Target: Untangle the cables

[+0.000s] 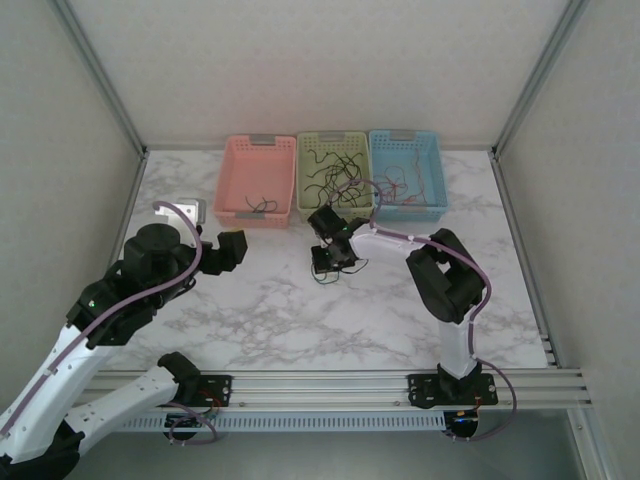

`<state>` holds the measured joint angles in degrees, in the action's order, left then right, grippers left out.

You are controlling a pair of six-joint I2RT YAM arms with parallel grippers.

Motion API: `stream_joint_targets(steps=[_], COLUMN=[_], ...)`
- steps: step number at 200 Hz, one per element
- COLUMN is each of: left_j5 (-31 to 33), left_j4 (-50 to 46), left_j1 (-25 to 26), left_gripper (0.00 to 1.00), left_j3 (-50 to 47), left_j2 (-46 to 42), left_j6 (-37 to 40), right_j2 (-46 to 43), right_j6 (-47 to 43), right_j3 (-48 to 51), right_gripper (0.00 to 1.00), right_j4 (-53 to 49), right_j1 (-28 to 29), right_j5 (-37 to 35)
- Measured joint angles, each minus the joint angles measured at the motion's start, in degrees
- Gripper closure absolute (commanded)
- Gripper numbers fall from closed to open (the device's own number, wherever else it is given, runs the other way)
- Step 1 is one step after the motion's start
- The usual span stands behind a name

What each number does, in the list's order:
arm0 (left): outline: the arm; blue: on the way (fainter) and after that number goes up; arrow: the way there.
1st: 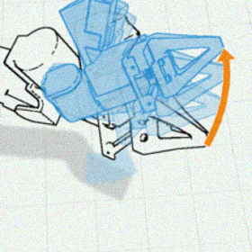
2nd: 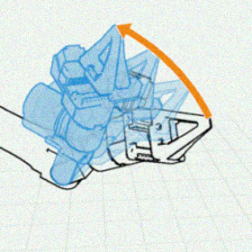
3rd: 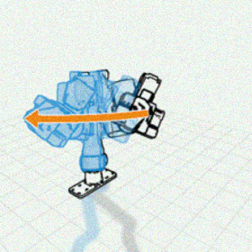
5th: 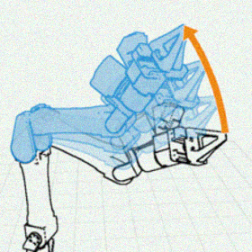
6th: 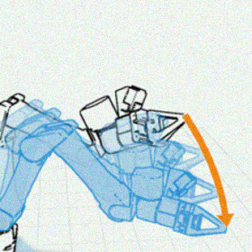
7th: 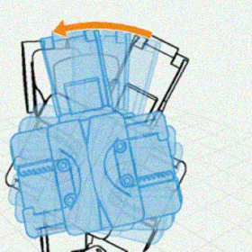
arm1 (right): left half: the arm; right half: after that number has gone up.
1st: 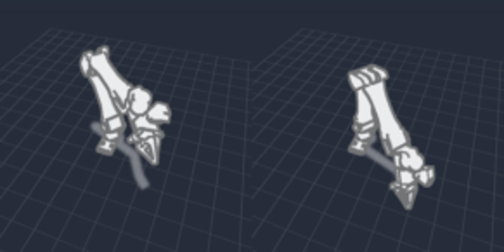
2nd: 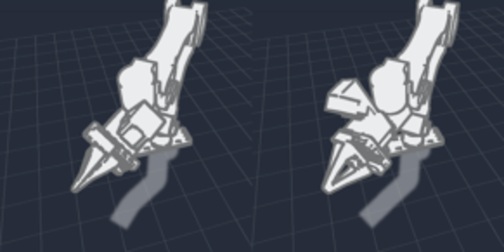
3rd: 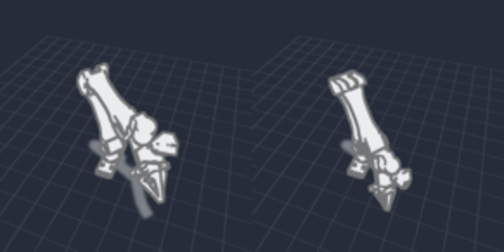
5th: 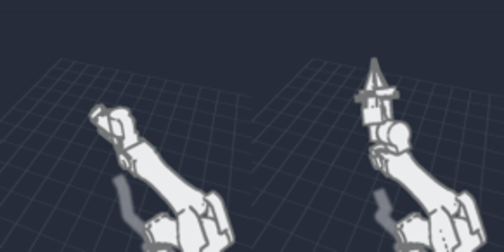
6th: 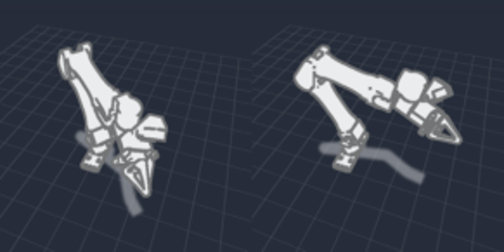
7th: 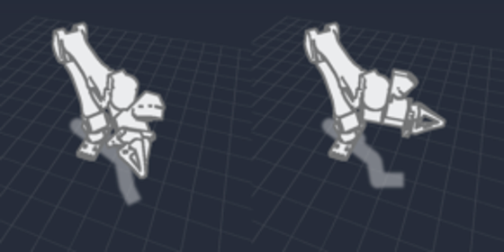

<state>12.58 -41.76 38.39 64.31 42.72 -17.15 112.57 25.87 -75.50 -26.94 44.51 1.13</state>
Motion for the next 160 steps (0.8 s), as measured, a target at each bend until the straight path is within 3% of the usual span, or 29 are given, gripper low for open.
stream_joint_targets(steps=[79, 105, 125, 130, 144, 151, 160], left_j5=[1.44, 3.52, 5.2, 5.64, 6.69, 7.28, 7.87], left_j4=[-0.55, -0.96, -1.07, -1.25, -1.77, -1.99, -2.25], left_j1=[0.0, 0.0, 0.0, 0.0, 0.0, 0.0, 0.0], left_gripper=[0.07, 0.07, 0.07, 0.07, 0.04, 0.04, 0.03], left_j3=[-0.31, -1.01, -2.43, -2.86, -4.15, -4.81, -5.42], left_j2=[-0.96, -1.22, -1.2, -1.16, -1.05, -1.05, -0.94], left_j6=[-0.02, -1.11, -2.64, -3.13, -4.39, -5.11, -5.73], right_j2=[-0.48, 4.31, 14.45, 17.92, 27.91, 33.05, 37.51], right_j6=[-4.35, -5.11, -5.35, -5.31, -4.92, -4.44, -3.82], right_j3=[-17.62, -32.11, -51.23, -57.33, -74.23, -82.25, -88.37], right_gripper=[1.0, 1.0, 1.0, 0.9, 0.46, 0.35, 0.29], right_j4=[-4.46, -6.84, -9.64, -10.91, -13.29, -13.81, -13.94], right_j1=[0.52, 0.52, 0.37, 0.33, 0.07, -0.17, -0.5], right_j5=[0.22, 0.04, 0.52, 0.61, 1.27, 1.73, 2.32])
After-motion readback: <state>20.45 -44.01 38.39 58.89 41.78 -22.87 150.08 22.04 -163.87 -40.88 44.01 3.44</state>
